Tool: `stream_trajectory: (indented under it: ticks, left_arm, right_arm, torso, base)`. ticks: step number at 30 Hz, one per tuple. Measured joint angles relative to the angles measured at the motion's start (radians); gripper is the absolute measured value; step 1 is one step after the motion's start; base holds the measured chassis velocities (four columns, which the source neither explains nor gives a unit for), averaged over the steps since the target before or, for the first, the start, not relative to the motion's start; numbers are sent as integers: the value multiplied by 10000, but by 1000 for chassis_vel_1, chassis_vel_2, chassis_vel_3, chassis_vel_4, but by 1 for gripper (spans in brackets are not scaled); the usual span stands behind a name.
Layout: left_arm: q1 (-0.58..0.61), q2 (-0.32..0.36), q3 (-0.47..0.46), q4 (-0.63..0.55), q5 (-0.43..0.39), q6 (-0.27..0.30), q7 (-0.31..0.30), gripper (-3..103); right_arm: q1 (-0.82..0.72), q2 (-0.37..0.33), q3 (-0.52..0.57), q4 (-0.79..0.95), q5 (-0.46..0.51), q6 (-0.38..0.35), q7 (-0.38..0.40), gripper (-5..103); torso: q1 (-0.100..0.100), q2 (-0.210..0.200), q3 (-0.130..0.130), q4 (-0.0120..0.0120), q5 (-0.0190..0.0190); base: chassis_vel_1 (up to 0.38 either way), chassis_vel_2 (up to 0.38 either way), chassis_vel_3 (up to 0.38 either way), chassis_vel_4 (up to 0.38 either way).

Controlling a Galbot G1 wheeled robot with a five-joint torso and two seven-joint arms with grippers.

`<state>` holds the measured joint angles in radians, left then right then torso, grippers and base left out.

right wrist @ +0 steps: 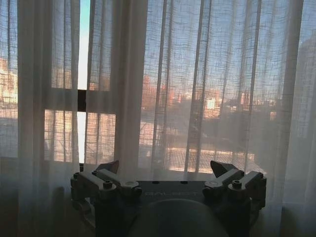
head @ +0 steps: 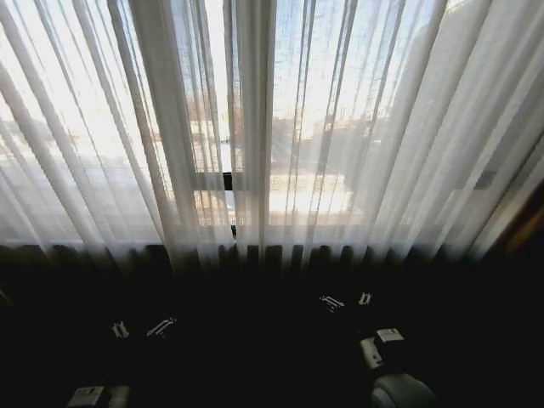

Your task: Open the curtains by pulling them apart, changing their state from closed to fully open.

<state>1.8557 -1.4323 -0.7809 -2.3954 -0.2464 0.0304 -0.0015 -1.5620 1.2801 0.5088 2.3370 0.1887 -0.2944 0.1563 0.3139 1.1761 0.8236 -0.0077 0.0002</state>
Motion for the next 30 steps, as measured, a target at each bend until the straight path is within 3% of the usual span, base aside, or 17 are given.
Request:
stream_trajectory:
  ticks: [9, 16, 30]
  left_arm:
    - [87, -34, -16, 36, 29, -65, 50, 100]
    - [296, -33, -34, 51, 39, -472, 255, 100]
    - [599, -57, -5, 91, 49, -1007, 322, 100]
  right_arm:
    - [34, 15, 8, -146, -232, 65, -104, 100]
    - [-103, 27, 4, -178, -349, 252, -229, 100]
    - [-254, -16, -37, -52, -392, 384, -371, 100]
  torso:
    - [0, -1, 0, 0, 0]
    - [-1, 1, -1, 0, 1]
    - [0, -1, 0, 0, 1]
  base:
    - [0, 0, 0, 0]
    - [-2, 7, 2, -11]
    - [-93, 215, 82, -188]
